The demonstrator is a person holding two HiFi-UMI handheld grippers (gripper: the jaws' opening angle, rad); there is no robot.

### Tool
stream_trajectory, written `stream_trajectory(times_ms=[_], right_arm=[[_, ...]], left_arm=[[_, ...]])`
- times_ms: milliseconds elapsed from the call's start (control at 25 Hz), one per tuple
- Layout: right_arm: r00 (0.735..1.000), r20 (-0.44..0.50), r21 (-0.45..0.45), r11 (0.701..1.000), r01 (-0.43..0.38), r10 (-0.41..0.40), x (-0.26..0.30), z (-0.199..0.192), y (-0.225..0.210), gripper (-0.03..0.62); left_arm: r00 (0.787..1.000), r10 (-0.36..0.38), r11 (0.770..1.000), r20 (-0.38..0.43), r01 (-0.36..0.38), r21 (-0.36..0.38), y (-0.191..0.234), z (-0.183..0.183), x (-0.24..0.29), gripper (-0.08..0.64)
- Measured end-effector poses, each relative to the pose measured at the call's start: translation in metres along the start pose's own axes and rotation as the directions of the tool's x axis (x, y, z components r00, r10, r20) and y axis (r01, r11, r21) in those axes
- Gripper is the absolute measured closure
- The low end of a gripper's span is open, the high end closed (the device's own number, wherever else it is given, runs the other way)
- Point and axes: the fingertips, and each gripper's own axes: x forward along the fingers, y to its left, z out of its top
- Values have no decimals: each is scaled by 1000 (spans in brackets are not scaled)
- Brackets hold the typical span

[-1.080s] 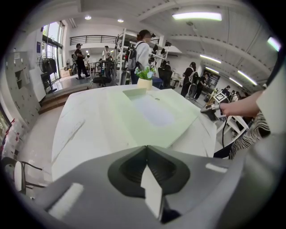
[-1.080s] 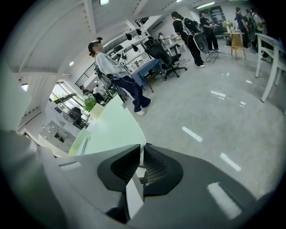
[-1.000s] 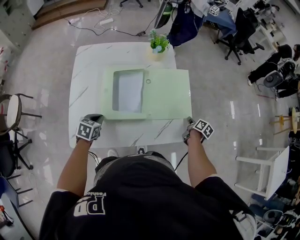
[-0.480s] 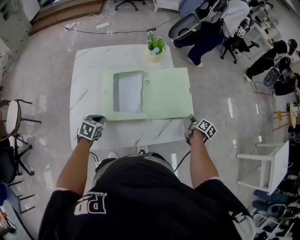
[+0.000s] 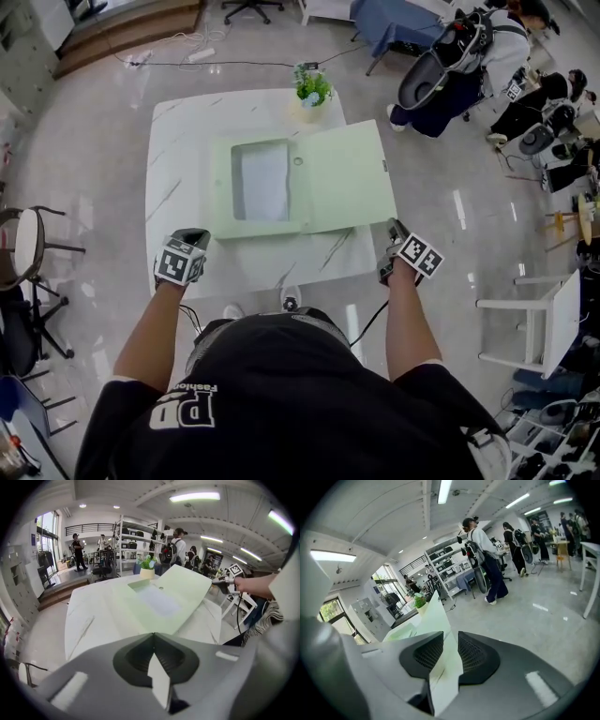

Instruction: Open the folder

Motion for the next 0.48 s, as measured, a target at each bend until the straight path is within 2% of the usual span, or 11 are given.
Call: stream_trajectory(times_ms=[160,480], right_arm=[[997,76,-125,992,26,-17,-19,22,29,520],[984,156,-346,938,-24,83,-53,39,124,522]], left_arm=[[990,-28,998,140,37,-58,-2,21,-23,509],[950,-50,997,307,68,-47,-12,57,-76,509]])
